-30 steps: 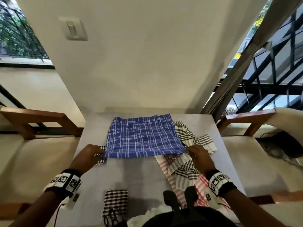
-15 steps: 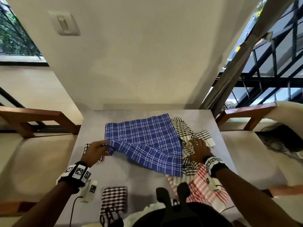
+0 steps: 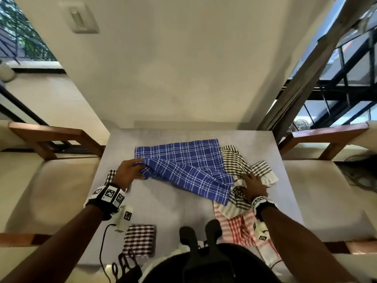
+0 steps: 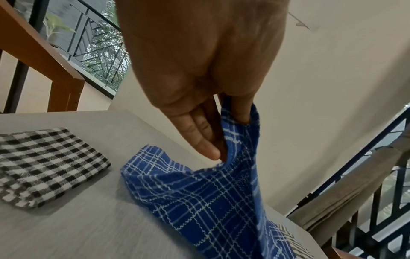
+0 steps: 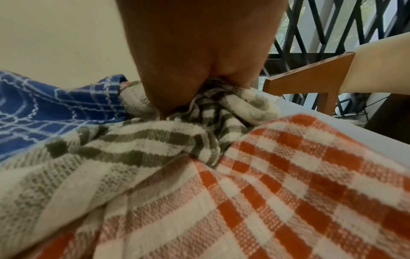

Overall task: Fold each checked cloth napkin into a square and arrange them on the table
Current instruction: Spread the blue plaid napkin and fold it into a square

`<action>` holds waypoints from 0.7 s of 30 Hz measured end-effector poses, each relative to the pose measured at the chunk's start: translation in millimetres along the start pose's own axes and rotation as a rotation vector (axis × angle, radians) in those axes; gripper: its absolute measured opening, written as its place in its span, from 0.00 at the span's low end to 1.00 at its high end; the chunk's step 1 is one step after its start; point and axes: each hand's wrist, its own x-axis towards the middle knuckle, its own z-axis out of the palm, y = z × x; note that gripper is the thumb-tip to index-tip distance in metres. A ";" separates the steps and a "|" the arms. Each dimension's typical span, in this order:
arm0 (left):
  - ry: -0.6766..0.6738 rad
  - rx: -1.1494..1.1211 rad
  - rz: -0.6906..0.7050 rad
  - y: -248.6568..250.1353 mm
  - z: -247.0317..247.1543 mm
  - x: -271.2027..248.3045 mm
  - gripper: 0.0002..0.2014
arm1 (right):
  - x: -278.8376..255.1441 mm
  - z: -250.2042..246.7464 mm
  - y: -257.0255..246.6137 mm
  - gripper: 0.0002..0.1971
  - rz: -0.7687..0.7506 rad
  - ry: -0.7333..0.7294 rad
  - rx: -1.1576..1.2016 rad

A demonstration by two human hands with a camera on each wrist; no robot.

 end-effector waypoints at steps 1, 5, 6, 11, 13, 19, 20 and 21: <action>-0.013 0.030 -0.006 -1.2 2.2 -0.5 0.11 | -2.0 -1.2 4.9 0.27 0.014 -0.009 -0.027; -0.062 0.116 -0.025 -12.0 9.4 0.6 0.12 | -14.3 1.7 31.6 0.27 0.027 0.007 -0.053; -0.074 0.124 -0.027 -13.8 9.9 -0.5 0.12 | -17.4 3.8 39.4 0.28 0.012 0.015 -0.048; 0.053 0.067 0.004 -16.7 0.5 -1.6 0.09 | -30.4 6.3 74.6 0.28 -0.022 0.003 -0.001; 0.103 0.052 0.030 -19.3 -7.0 3.0 0.09 | -34.3 4.8 88.1 0.28 0.017 0.005 0.019; 0.077 0.080 0.033 -23.9 -18.2 10.2 0.09 | -47.4 1.0 101.2 0.29 0.081 0.036 0.024; 0.076 0.084 0.034 -24.2 -17.7 9.9 0.08 | -47.9 0.7 99.7 0.29 0.091 0.026 0.017; 0.072 0.097 0.037 -24.5 -17.0 9.2 0.08 | -48.3 -0.7 95.9 0.30 0.116 0.010 0.008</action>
